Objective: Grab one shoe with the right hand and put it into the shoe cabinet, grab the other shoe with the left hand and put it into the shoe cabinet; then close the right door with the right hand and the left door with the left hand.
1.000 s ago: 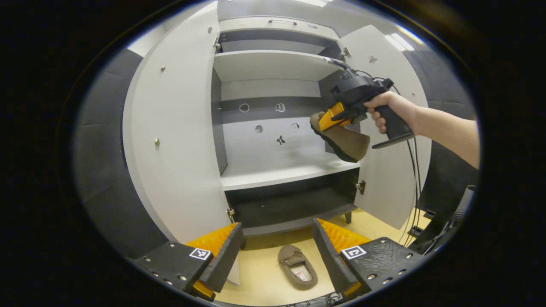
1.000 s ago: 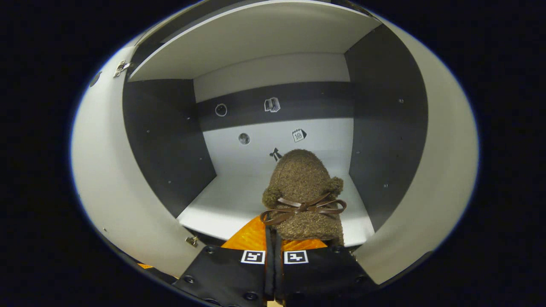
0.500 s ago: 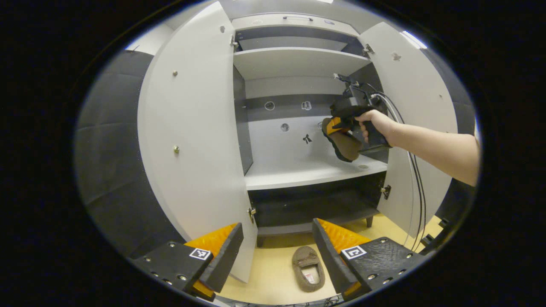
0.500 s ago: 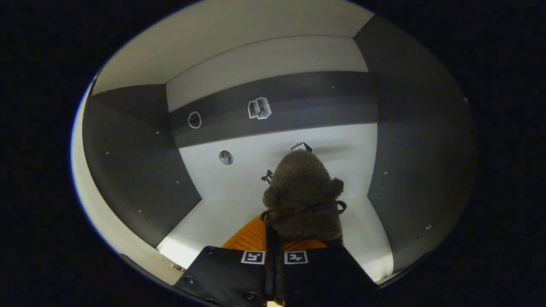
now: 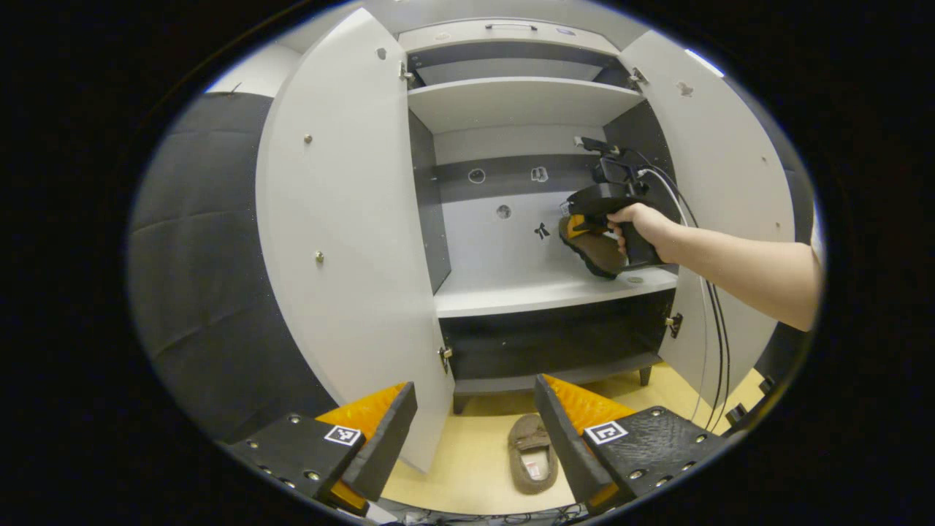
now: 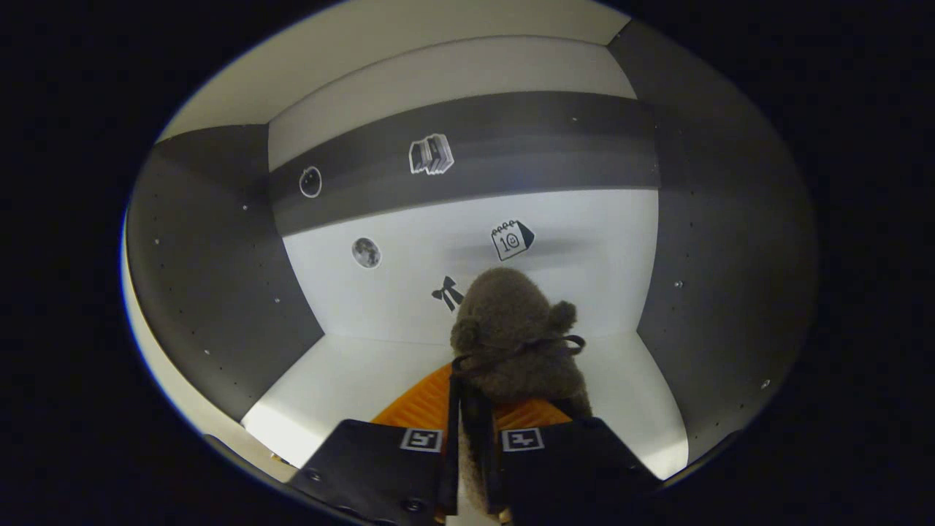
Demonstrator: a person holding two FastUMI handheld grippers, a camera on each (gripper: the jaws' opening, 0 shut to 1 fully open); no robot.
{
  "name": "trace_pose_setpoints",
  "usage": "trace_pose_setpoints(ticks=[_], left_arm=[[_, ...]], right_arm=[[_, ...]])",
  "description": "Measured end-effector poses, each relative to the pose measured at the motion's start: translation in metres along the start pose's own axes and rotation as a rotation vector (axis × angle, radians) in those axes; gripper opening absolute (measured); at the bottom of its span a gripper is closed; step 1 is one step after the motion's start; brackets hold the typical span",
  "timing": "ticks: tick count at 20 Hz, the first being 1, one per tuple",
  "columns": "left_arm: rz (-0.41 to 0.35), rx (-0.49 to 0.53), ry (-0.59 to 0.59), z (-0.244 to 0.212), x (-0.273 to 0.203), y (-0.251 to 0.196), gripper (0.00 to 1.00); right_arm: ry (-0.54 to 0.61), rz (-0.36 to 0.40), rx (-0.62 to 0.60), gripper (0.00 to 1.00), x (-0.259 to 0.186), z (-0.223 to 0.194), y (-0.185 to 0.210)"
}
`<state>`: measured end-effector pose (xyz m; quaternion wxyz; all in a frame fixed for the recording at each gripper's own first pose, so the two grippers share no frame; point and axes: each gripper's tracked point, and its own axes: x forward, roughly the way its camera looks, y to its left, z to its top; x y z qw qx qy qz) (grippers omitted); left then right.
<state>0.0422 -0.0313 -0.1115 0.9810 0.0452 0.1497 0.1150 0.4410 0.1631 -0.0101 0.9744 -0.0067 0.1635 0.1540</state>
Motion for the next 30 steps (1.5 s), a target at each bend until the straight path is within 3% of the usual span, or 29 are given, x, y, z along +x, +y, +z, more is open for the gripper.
trace_pose_setpoints(ticks=[1, 2, 3, 4, 5, 6, 7, 8, 10, 11, 14, 22, 30], left_arm=[[0.005, -0.002, 0.01, -0.002, -0.001, -0.001, 0.94], [0.013, -0.001, 0.011, -0.001, -0.002, -0.002, 1.0], [0.025, 0.004, 0.013, -0.001, -0.003, -0.001, 0.94], [0.04, 0.01, 0.017, -0.002, -0.004, 0.0, 0.94], [0.055, 0.015, 0.023, -0.002, -0.006, 0.0, 0.94], [0.067, 0.014, 0.028, -0.003, -0.008, 0.0, 0.94], [0.075, 0.007, 0.034, -0.005, -0.009, -0.002, 1.0], [0.079, -0.002, 0.044, -0.01, -0.01, -0.004, 0.94], [0.079, -0.011, 0.065, -0.018, -0.014, -0.01, 0.94], [0.077, -0.012, 0.07, -0.019, -0.016, -0.012, 0.94], [0.044, -0.018, 0.07, -0.022, -0.017, -0.017, 0.94], [-0.121, 0.006, 0.065, -0.034, 0.011, -0.022, 0.94], [-0.323, 0.085, 0.221, -0.12, 0.065, -0.048, 0.94]], right_arm=[[0.03, 0.009, -0.003, 0.17, -0.001, -0.008, 0.003], [0.054, 0.05, 0.011, 0.17, 0.0, -0.014, 0.013], [0.082, 0.066, 0.027, 0.21, 0.003, -0.021, 0.019], [0.093, 0.074, 0.029, 0.16, -0.002, -0.02, 0.022], [0.104, 0.07, 0.023, 0.34, 0.0, -0.02, 0.022], [0.119, 0.077, 0.022, 0.35, -0.001, -0.02, 0.023], [0.142, 0.112, 0.029, 0.47, -0.006, -0.022, 0.032], [0.158, 0.14, 0.038, 0.58, -0.009, -0.023, 0.039], [0.166, 0.149, 0.038, 0.8, -0.016, -0.022, 0.042], [0.172, 0.154, 0.034, 0.88, -0.022, -0.022, 0.045], [0.183, 0.151, -0.002, 0.99, -0.047, -0.022, 0.045], [0.09, 0.069, -0.014, 0.98, -0.144, -0.014, 0.032], [-0.04, 0.0, 0.043, 0.98, -0.251, -0.062, 0.026]])
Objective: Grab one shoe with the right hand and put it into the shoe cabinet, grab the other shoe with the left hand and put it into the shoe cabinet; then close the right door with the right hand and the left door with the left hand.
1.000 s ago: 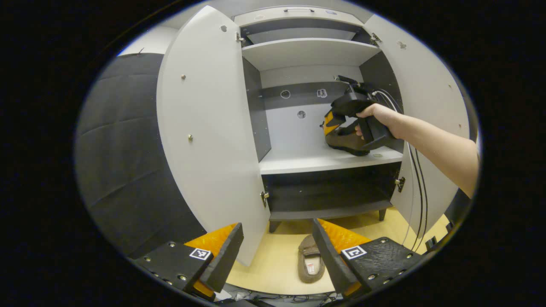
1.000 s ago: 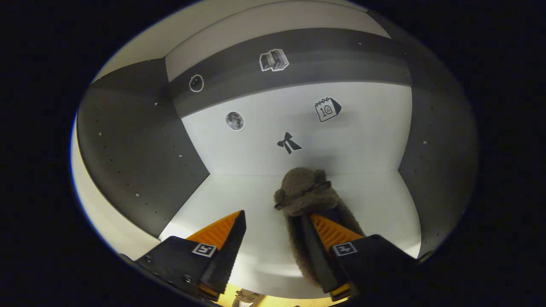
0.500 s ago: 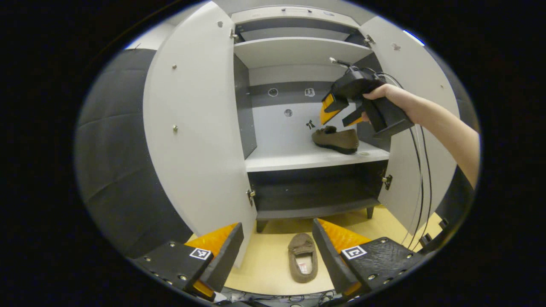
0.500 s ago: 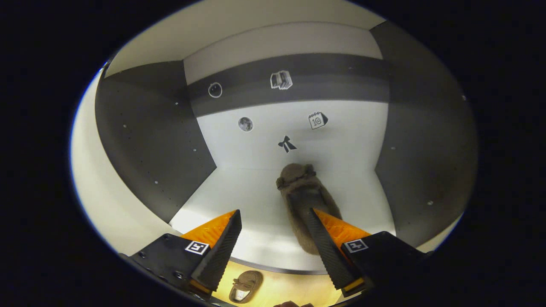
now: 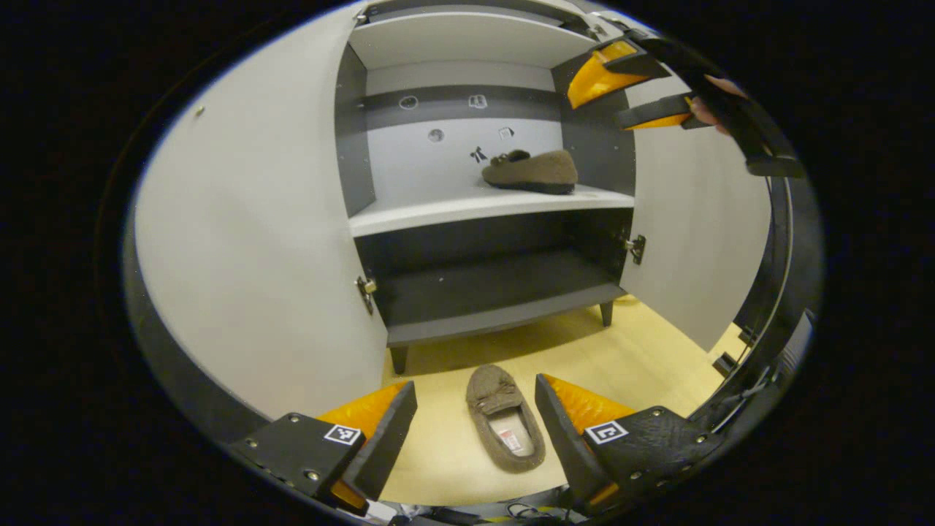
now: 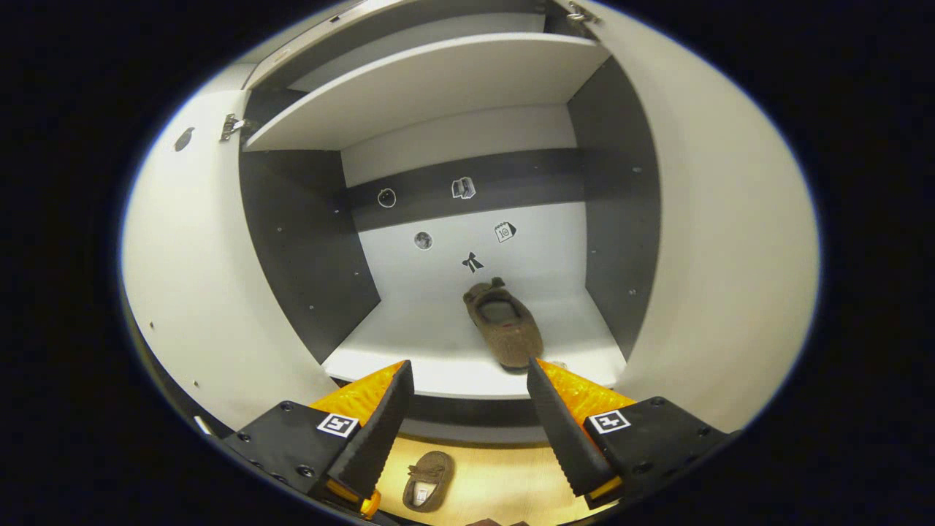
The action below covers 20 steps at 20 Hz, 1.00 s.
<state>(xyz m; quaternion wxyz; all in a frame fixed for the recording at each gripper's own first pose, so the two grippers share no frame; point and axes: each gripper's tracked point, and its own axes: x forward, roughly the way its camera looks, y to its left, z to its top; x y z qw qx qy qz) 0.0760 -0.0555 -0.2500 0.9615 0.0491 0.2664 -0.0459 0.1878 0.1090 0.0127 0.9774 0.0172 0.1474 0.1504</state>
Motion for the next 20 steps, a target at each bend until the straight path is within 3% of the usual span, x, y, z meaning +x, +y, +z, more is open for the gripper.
trace_pose_setpoints(ticks=[4, 9, 10, 12, 13, 14, 16, 17, 18, 19, 20], left_arm=[[-0.051, 0.069, 0.122, -0.048, 0.044, -0.005, 0.95], [-0.076, 0.062, 0.293, -0.107, 0.088, -0.006, 0.95], [-0.087, 0.054, 0.317, -0.114, 0.09, -0.005, 1.0], [-0.102, 0.07, 0.338, -0.116, 0.094, -0.004, 1.0], [-0.105, 0.086, 0.343, -0.117, 0.096, -0.004, 1.0], [-0.107, 0.099, 0.351, -0.119, 0.1, -0.004, 0.95], [-0.073, 0.132, 0.382, -0.126, 0.108, 0.003, 1.0], [-0.052, 0.146, 0.379, -0.124, 0.112, 0.009, 0.95], [-0.051, 0.135, 0.383, -0.125, 0.117, 0.008, 0.95], [-0.056, 0.112, 0.398, -0.129, 0.118, 0.006, 1.0], [-0.066, 0.097, 0.412, -0.13, 0.117, 0.003, 0.97]], right_arm=[[0.027, -0.011, 0.006, 0.98, -0.043, -0.057, 0.006], [0.041, -0.04, 0.033, 0.99, -0.085, -0.1, -0.01], [0.024, -0.059, 0.023, 0.99, -0.095, -0.103, -0.017], [-0.005, -0.098, -0.004, 0.99, -0.115, -0.108, -0.026], [-0.015, -0.117, -0.014, 0.92, -0.126, -0.112, -0.031], [-0.022, -0.14, -0.02, 0.98, -0.137, -0.116, -0.036], [-0.032, -0.209, -0.011, 0.98, -0.162, -0.128, -0.053], [-0.044, -0.238, 0.003, 0.98, -0.173, -0.132, -0.059], [-0.055, -0.272, 0.018, 0.92, -0.184, -0.135, -0.067], [-0.056, -0.313, 0.031, 0.98, -0.196, -0.141, -0.079], [-0.051, -0.351, 0.048, 0.98, -0.206, -0.147, -0.089]])
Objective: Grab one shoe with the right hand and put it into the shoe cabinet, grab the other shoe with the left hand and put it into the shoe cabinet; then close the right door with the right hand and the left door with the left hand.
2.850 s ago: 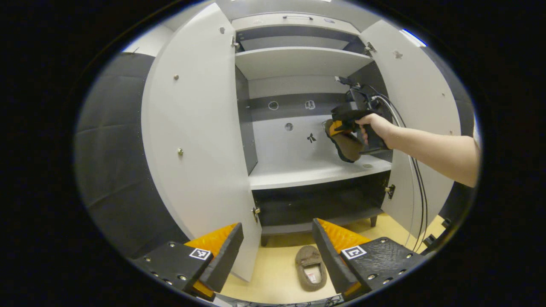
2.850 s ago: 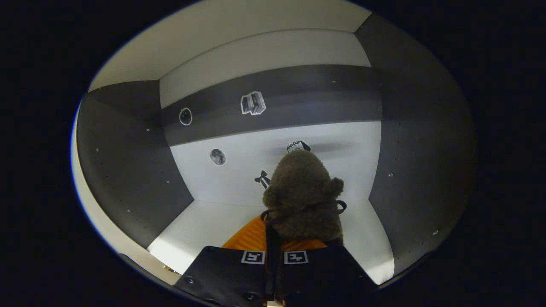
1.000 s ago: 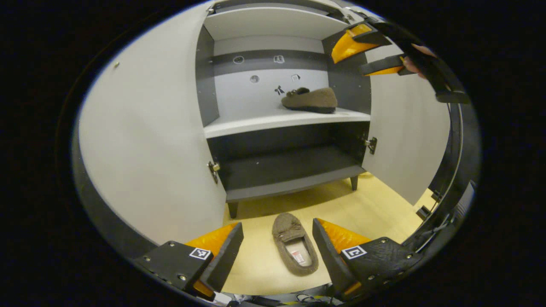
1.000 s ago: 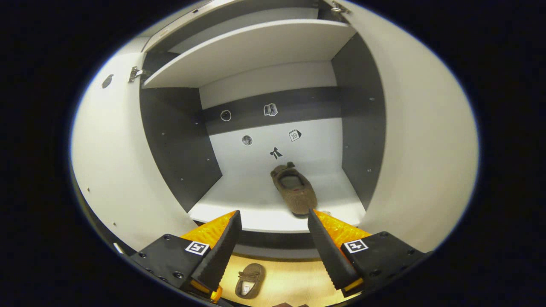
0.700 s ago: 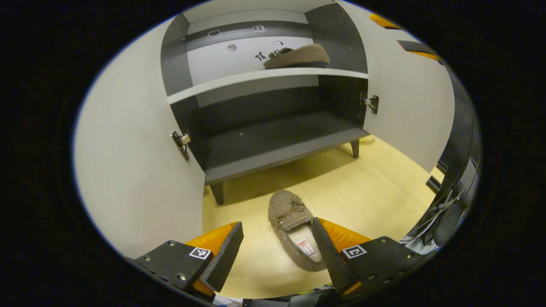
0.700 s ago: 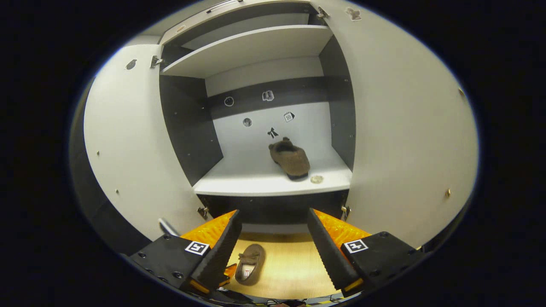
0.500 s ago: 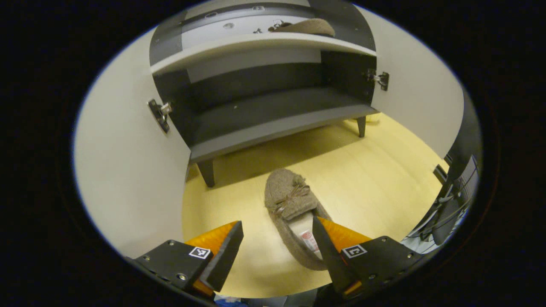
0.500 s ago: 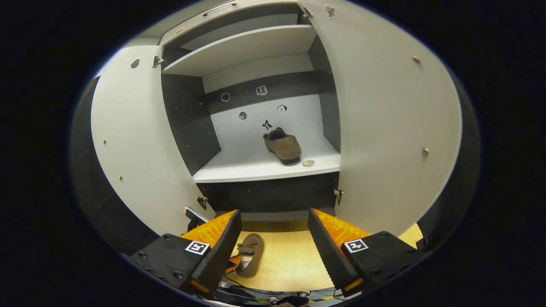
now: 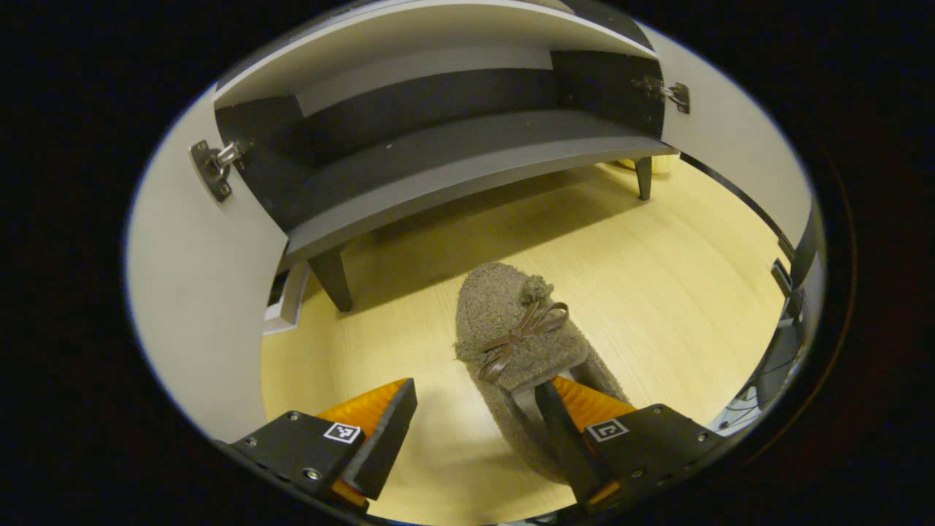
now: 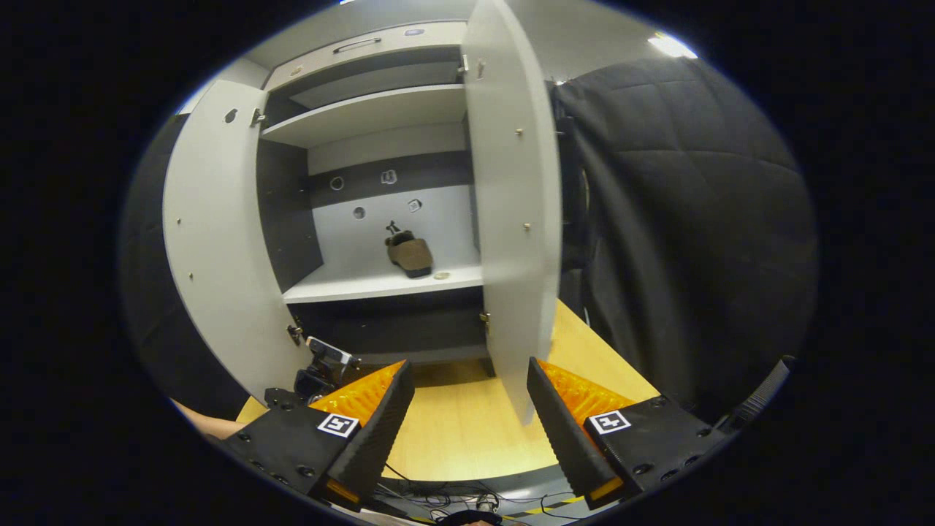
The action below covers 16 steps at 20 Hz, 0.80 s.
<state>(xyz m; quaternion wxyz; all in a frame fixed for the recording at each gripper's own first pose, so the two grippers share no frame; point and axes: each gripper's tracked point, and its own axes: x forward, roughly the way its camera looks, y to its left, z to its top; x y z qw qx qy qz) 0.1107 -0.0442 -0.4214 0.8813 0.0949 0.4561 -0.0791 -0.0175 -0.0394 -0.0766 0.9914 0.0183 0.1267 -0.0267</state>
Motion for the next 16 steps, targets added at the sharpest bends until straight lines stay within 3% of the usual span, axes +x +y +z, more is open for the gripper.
trace_pose_setpoints(ticks=[2, 3, 6, 7, 10, 11, 12, 14, 16], left_arm=[[-0.016, -0.011, 0.008, 0.0, 0.007, -0.002, 0.92], [-0.023, -0.015, 0.0, 0.003, 0.009, -0.001, 1.0], [-0.036, -0.013, 0.017, 0.002, 0.018, -0.004, 0.59], [-0.066, -0.018, 0.014, 0.003, 0.021, -0.01, 0.65], [-0.062, -0.076, 0.022, 0.004, 0.024, -0.012, 0.39], [-0.035, -0.077, 0.015, 0.004, 0.025, -0.007, 0.39], [-0.02, -0.087, 0.027, 0.002, 0.027, -0.003, 0.19], [-0.039, -0.069, 0.033, 0.002, 0.028, -0.004, 0.03], [-0.047, -0.064, 0.04, 0.004, 0.029, -0.015, 0.03]], right_arm=[[0.016, -0.06, 0.032, 0.98, -0.01, -0.006, -0.02], [0.02, -0.091, 0.043, 0.98, -0.014, -0.008, -0.03], [0.017, -0.194, 0.061, 0.98, -0.024, -0.009, -0.061], [0.016, -0.228, 0.067, 0.98, -0.026, -0.009, -0.067], [0.002, -0.302, 0.096, 0.98, -0.033, -0.005, -0.09], [-0.006, -0.321, 0.109, 0.99, -0.035, -0.005, -0.096], [-0.019, -0.335, 0.119, 0.93, -0.036, -0.003, -0.102], [-0.038, -0.368, 0.136, 0.99, -0.038, 0.0, -0.116], [-0.067, -0.401, 0.16, 0.99, -0.045, 0.007, -0.13]])
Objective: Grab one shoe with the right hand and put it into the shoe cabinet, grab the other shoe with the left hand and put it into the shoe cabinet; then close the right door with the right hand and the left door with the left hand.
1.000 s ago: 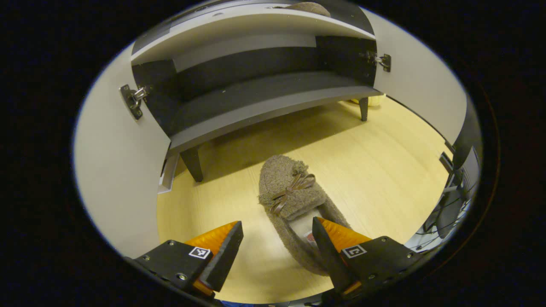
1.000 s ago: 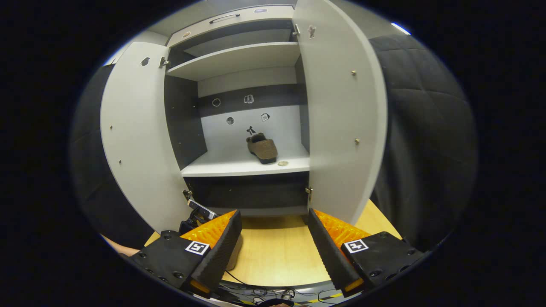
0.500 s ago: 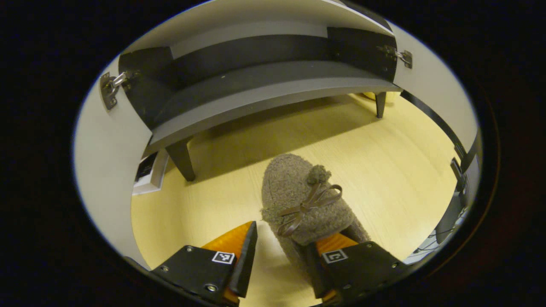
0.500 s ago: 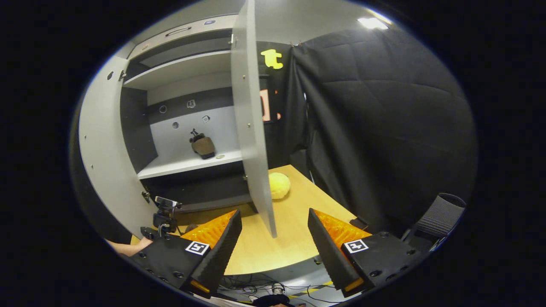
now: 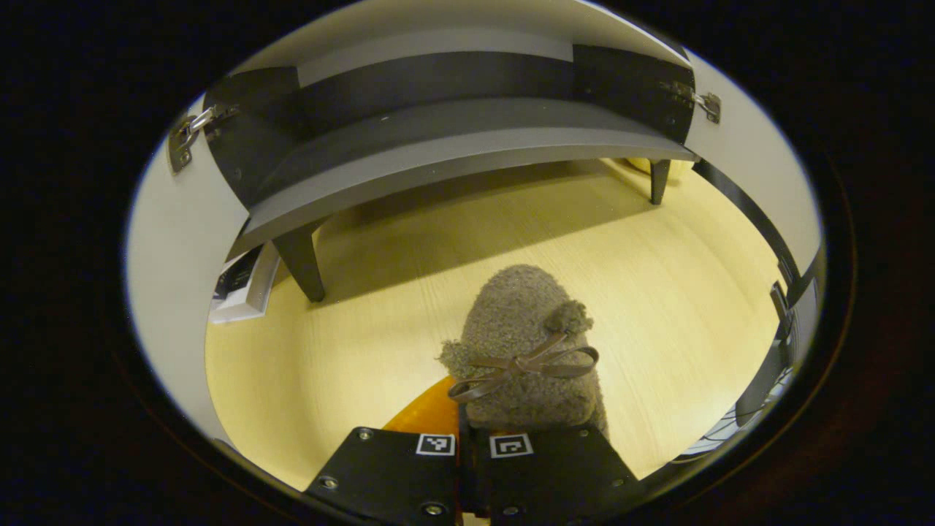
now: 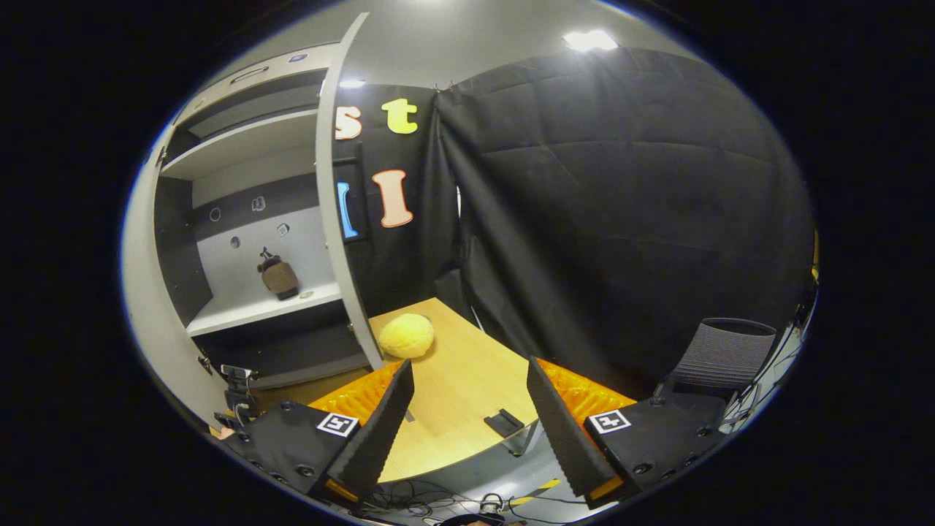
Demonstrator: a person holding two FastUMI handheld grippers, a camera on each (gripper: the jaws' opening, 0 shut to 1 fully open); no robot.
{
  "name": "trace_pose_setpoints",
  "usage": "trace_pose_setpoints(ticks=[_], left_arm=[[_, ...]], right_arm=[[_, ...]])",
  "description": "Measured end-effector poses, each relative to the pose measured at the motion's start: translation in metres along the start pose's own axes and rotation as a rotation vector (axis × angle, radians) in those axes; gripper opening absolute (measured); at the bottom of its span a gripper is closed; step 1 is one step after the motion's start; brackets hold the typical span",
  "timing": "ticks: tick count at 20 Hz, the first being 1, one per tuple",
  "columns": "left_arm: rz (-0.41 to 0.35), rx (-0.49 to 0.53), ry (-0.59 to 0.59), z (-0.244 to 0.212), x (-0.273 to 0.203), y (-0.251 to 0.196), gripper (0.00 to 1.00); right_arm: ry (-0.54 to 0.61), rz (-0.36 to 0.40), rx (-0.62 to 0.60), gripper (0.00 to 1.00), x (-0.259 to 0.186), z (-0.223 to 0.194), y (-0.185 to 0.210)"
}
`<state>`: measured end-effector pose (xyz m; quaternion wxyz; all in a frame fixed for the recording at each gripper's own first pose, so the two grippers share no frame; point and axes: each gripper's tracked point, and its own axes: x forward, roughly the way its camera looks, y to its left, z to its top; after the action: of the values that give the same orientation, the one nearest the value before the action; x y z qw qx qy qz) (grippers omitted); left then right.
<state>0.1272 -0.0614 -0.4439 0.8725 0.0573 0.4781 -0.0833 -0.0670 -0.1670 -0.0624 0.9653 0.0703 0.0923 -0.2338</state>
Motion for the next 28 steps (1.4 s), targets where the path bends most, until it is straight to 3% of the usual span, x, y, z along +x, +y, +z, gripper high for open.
trace_pose_setpoints(ticks=[1, 2, 5, 11, 18, 22, 28], left_arm=[[-0.005, -0.006, 0.007, -0.001, -0.001, 0.0, 0.03], [-0.012, -0.015, 0.007, -0.001, -0.004, 0.003, 0.03], [-0.012, -0.022, -0.004, 0.009, -0.006, 0.007, 0.02], [0.008, -0.037, -0.028, 0.009, -0.006, 0.009, 0.02], [0.008, -0.085, -0.062, 0.007, -0.004, 0.01, 0.02], [-0.018, -0.137, -0.141, 0.007, -0.004, 0.011, 0.02], [0.022, -0.138, -0.25, 0.009, -0.002, 0.012, 0.02]], right_arm=[[-0.018, -0.016, 0.014, 0.92, 0.001, 0.005, -0.004], [-0.034, -0.037, 0.021, 0.99, 0.003, 0.011, -0.014], [-0.068, -0.081, 0.024, 0.98, 0.012, 0.026, -0.046], [-0.095, -0.086, 0.031, 0.98, 0.053, 0.055, -0.074], [-0.072, 0.009, 0.017, 0.99, 0.091, 0.061, -0.07], [-0.057, 0.081, 0.007, 0.99, 0.122, 0.07, -0.052], [-0.054, 0.18, -0.02, 0.99, 0.153, 0.071, -0.025]])
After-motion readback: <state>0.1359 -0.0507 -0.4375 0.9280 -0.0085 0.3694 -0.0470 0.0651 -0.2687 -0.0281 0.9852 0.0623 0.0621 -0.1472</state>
